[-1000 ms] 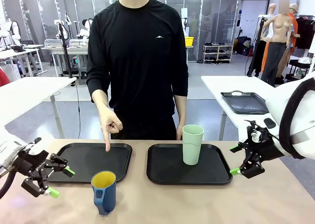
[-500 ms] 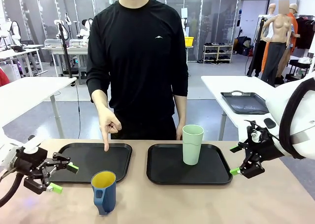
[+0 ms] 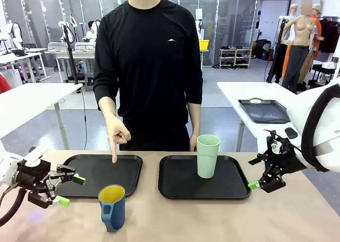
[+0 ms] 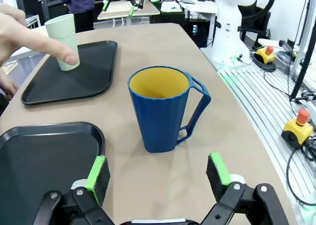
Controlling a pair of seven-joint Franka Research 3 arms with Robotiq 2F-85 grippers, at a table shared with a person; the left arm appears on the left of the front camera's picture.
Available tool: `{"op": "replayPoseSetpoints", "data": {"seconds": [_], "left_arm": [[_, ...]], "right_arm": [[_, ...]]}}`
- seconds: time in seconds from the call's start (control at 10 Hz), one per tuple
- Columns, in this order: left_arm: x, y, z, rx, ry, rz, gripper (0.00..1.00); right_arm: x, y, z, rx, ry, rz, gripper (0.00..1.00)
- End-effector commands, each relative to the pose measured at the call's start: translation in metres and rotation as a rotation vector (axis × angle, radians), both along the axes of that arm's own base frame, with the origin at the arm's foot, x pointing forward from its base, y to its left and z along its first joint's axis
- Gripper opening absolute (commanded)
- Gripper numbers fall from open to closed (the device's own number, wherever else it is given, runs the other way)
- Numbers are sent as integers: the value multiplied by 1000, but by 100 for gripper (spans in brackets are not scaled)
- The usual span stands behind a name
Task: Sort and store the cups by type.
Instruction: Pick up the Handle plastic cup and place it into the empty Flat Tray.
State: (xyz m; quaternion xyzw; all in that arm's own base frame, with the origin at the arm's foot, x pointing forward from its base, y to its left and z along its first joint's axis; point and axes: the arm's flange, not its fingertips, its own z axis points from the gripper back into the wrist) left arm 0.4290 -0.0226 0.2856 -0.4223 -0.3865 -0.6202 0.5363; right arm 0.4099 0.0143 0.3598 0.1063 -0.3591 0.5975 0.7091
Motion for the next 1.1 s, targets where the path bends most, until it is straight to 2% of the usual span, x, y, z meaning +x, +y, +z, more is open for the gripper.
{"op": "replayPoseSetpoints", "data": {"seconds": [0.0, 0.2, 0.3, 0.4, 1.0], "left_arm": [[-4, -4, 0, -2, 5, -33, 100], [-1, -3, -1, 0, 2, -9, 100], [3, -15, -7, -60, -23, -24, 100], [6, -24, -12, -56, -22, -20, 100], [9, -62, -32, -87, 19, -76, 100]], "right_arm": [[0, 0, 0, -3, -3, 1, 100], [0, 0, 0, -3, -3, 1, 100], [0, 0, 0, -3, -3, 1, 100], [0, 0, 0, -3, -3, 1, 100], [0, 0, 0, -3, -3, 1, 100]]}}
